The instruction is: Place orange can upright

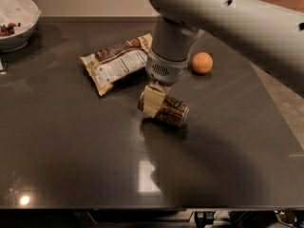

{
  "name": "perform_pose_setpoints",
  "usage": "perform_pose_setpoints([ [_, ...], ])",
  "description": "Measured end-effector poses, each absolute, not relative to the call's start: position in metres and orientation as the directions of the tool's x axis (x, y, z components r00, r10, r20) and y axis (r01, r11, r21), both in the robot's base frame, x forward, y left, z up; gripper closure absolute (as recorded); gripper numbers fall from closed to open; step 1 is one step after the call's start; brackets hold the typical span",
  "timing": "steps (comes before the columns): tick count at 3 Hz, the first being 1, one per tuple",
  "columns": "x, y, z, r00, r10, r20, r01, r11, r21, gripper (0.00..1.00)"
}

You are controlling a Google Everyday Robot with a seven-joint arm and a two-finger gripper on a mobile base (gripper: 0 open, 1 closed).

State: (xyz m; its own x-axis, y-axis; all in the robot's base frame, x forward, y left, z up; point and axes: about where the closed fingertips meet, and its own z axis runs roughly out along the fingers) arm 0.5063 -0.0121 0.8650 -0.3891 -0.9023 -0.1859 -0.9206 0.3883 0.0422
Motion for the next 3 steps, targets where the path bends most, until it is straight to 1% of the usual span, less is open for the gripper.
perform_pose_setpoints([
  [1,0.499,-0.012,0.884,-0.319,-0.885,-0.339,-0.945,0.325,0.04,1.0],
  [2,0.492,-0.014,0.903,-0.253,-0.818,-0.517,-0.958,0.288,0.013,1.0],
  [3,0.488,-0.021,0.922,-0.186,-0.692,-0.697,-0.959,0.282,-0.024,1.0],
])
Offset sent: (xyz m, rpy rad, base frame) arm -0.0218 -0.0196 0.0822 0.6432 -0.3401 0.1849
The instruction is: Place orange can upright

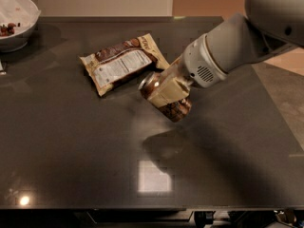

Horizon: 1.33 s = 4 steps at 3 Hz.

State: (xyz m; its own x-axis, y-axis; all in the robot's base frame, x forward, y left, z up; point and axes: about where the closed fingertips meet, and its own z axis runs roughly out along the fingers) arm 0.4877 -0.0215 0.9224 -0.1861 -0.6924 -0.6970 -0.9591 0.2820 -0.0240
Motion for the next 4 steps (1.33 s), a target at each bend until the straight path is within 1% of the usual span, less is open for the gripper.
perform_pose_setpoints([
  [1,0.484,-0.031,0.937,-0.127,-0.562,-0.817,-0.959,0.279,-0.043,1.0],
  [2,0.48,-0.044,0.949,-0.061,-0.418,-0.907,-0.961,0.27,-0.06,1.0],
  [3,0.481,-0.055,0.95,-0.029,-0.287,-0.957,-0.965,0.257,-0.048,1.0],
  [4,0.483,-0.06,0.942,-0.026,-0.199,-0.98,-0.972,0.235,-0.022,1.0],
])
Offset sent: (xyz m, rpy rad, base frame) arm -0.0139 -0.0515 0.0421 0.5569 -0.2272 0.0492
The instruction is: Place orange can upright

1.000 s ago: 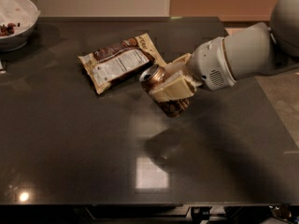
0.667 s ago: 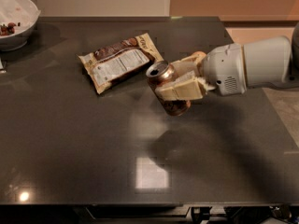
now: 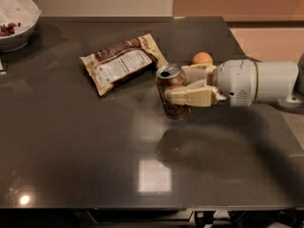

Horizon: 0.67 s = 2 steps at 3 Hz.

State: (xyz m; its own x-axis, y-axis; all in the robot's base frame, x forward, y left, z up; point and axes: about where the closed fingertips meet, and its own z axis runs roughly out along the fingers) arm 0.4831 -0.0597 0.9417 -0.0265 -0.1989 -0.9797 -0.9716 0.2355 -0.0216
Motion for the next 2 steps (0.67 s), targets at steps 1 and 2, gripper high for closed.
perform_pose_setpoints([
  [1,0.4859,-0.0606,0.9285,-0.033,-0.139,-0.99,-0.979,0.204,0.004,1.0],
  [2,0.4877,-0.0573,0.9189,-0.016,-0.093,-0.996,-0.987,0.16,0.0,1.0],
])
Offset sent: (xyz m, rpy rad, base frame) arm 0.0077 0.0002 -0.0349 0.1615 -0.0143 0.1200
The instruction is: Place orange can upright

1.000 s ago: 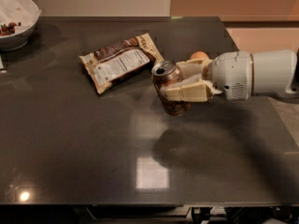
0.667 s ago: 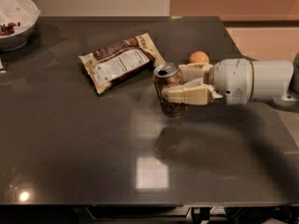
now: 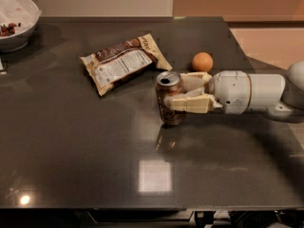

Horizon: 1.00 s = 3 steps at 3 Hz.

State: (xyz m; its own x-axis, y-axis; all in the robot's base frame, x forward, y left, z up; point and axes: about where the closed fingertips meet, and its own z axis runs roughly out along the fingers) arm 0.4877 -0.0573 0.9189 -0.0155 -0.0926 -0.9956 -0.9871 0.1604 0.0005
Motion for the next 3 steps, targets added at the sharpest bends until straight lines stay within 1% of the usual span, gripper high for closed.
perform_pose_setpoints([
  [1,0.4886,-0.0559,0.9113,0.003,-0.059,-0.998,-0.988,0.152,-0.012,0.82],
  [3,0.4906,-0.0545,0.9022,0.01,-0.022,-1.0,-0.989,0.145,-0.013,0.36],
])
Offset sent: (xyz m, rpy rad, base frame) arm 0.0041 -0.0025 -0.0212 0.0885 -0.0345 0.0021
